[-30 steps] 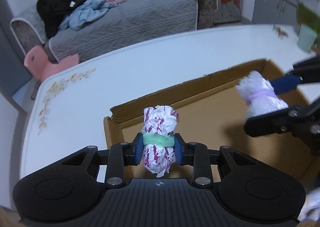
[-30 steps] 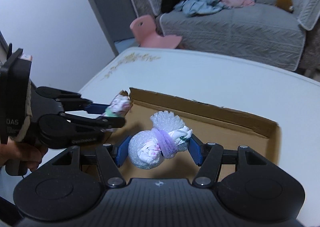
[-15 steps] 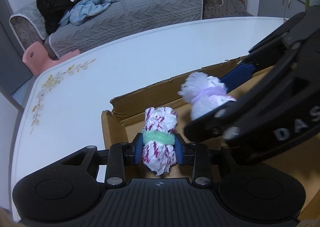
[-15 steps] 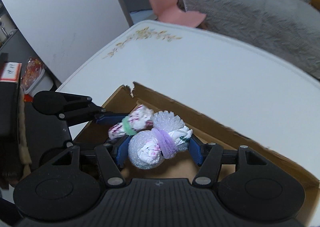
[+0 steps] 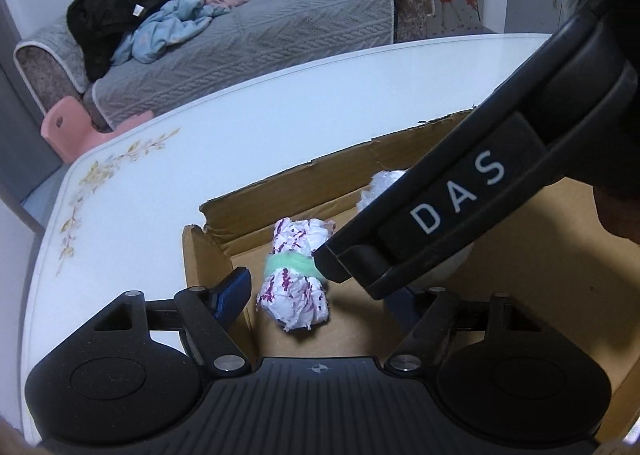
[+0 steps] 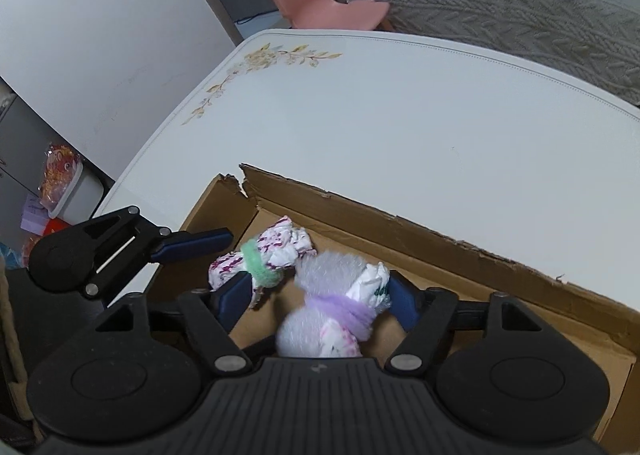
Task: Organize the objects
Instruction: 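Carry both bundles into the tray and open both tools to release them, then grasp the blue sock bundle with the left tool while the right grasps the blue-white sock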
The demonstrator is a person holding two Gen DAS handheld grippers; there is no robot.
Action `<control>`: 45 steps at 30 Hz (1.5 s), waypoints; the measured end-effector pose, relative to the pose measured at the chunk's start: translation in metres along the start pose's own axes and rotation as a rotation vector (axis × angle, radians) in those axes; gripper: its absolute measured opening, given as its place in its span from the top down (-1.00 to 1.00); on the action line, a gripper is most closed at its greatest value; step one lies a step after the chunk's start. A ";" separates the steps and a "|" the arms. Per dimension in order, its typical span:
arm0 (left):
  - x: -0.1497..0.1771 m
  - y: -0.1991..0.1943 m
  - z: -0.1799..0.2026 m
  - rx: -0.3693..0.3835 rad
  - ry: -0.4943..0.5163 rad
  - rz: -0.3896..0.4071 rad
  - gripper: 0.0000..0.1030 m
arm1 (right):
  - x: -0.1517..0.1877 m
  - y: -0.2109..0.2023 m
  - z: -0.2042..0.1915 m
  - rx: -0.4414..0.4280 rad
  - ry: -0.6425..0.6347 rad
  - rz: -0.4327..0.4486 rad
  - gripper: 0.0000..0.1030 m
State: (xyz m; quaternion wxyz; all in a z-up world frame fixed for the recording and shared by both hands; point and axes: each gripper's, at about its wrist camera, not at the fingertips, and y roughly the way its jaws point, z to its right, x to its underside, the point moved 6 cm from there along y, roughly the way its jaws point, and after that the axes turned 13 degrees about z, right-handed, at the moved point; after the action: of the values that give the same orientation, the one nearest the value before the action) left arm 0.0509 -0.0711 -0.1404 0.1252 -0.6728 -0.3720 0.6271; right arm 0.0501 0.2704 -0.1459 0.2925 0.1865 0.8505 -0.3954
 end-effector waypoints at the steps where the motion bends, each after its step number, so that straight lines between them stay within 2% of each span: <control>1: 0.000 -0.002 0.000 -0.002 0.002 0.000 -0.52 | 0.000 0.000 -0.001 0.001 0.000 0.000 -0.46; 7: -0.003 -0.012 -0.003 0.004 -0.002 -0.010 -0.54 | -0.005 -0.007 -0.003 0.033 0.029 0.024 -0.59; 14: -0.010 -0.044 -0.002 0.024 -0.017 -0.023 -0.55 | -0.004 -0.025 -0.002 0.027 0.085 0.040 -0.59; 17: -0.011 -0.071 -0.001 0.043 -0.011 -0.055 -0.58 | 0.000 -0.053 -0.006 0.048 0.111 0.068 -0.59; 18: -0.011 -0.082 -0.002 0.046 -0.011 -0.069 -0.66 | 0.003 -0.066 -0.008 0.055 0.112 0.075 -0.60; 20: -0.008 -0.105 -0.003 0.057 -0.022 -0.102 -0.70 | 0.010 -0.094 -0.010 0.112 0.110 0.088 -0.60; 22: -0.003 -0.127 -0.005 0.071 -0.029 -0.147 -0.72 | 0.021 -0.127 -0.012 0.155 0.095 0.100 -0.75; 23: 0.001 -0.137 -0.006 0.080 -0.040 -0.165 -0.80 | 0.028 -0.145 -0.013 0.167 0.092 0.109 -0.81; 25: 0.013 -0.153 -0.010 0.078 -0.114 -0.207 -0.99 | 0.045 -0.179 -0.010 0.190 0.112 0.129 -0.96; 29: 0.044 -0.164 -0.013 0.124 -0.342 -0.316 -0.99 | 0.090 -0.216 0.010 0.255 0.269 0.123 -0.98; 32: 0.063 -0.158 -0.008 0.174 -0.450 -0.377 -0.99 | 0.121 -0.215 0.022 0.302 0.364 0.099 -0.98; 35: 0.074 -0.146 -0.004 0.173 -0.476 -0.431 -0.99 | 0.146 -0.192 0.028 0.303 0.436 0.035 -0.98; 37: 0.077 -0.138 -0.006 0.167 -0.516 -0.450 -0.99 | 0.155 -0.173 0.029 0.306 0.427 -0.034 -0.92; 41: 0.083 -0.125 -0.006 0.166 -0.559 -0.483 -0.99 | 0.160 -0.153 0.033 0.343 0.423 -0.078 -0.88; 45: 0.092 -0.119 -0.002 0.181 -0.593 -0.524 -0.99 | 0.164 -0.142 0.036 0.367 0.435 -0.090 -0.57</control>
State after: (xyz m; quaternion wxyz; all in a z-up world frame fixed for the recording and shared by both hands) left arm 0.0061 0.0726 -0.1336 0.2267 -0.3314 -0.4943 0.7710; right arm -0.1396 0.1685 -0.1902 0.0466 0.2788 0.8148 -0.5061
